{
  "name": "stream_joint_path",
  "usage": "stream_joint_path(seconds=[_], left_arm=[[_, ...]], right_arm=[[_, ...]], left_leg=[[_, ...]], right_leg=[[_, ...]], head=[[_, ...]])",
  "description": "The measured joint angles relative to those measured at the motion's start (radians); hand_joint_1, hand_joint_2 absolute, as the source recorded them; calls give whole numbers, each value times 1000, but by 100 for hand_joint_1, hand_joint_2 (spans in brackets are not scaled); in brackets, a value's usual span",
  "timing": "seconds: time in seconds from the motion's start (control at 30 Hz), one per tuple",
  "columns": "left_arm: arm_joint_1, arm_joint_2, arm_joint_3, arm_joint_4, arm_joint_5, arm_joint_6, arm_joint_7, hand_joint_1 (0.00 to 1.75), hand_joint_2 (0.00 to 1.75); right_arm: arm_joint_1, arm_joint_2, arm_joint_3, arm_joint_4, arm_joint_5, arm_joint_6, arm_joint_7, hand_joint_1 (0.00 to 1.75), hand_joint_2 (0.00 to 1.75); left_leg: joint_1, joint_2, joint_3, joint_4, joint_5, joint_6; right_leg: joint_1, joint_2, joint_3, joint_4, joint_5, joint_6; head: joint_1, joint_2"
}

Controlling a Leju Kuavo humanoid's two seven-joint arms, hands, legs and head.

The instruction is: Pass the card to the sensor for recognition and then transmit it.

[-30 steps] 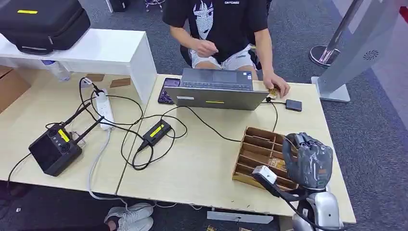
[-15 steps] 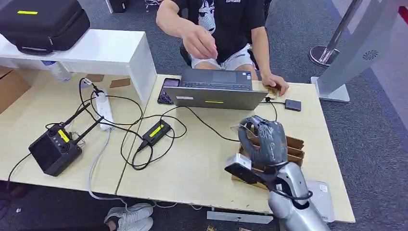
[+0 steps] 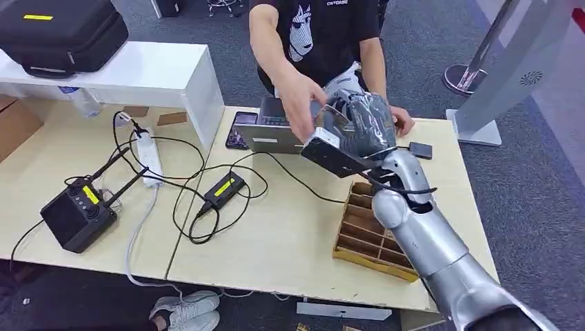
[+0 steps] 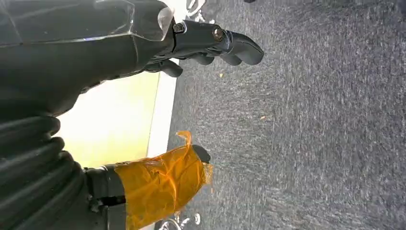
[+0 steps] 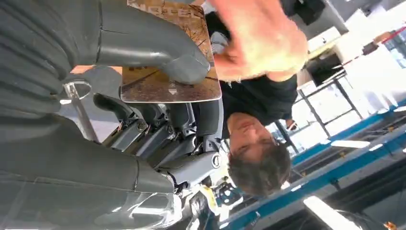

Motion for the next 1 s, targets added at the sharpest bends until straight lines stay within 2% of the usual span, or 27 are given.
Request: stream_joint_path(seconds=[0.17,0.63,0.67,0.7,0.77,0.9,1.0], left_arm=[[0,0,-7,0,-2,0,0,0,175],[0,0,-7,0,-3,0,0,0,175],[0,0,-7,0,-3,0,0,0,175],[0,0,-7,0,-3,0,0,0,175],[0,0,-7,0,-4,0,0,0,175],[0,0,-7,0,-5,0,-8,0,175],[0,0,-7,0,-4,0,-10,0,175]], right_arm=[[-55,10,14,42,11,5,11,175,175],[-87,15,33,85,10,6,13,175,175],[-87,15,33,87,10,6,13,10,175],[-87,16,34,89,10,7,12,0,175],[-86,18,35,92,-33,41,-18,0,175],[-77,19,31,86,-257,207,-135,0,175],[-58,18,19,77,-355,256,-182,0,175]], left_leg=[[0,0,0,0,0,0],[0,-1,-1,0,0,0],[0,-1,-1,0,0,0],[0,-1,-1,0,0,0],[0,-1,-1,0,0,0],[0,0,-1,0,0,0],[0,-1,0,0,0,0]], right_leg=[[0,0,0,0,0,0],[0,-1,0,0,0,0],[0,-1,0,0,0,0],[0,-1,0,-1,0,0],[0,-1,0,-1,0,0],[0,-1,-1,-1,0,0],[0,-1,-1,-1,0,0]], head=[[0,0],[0,0],[0,0],[0,0],[0,0],[0,0],[0,0]])
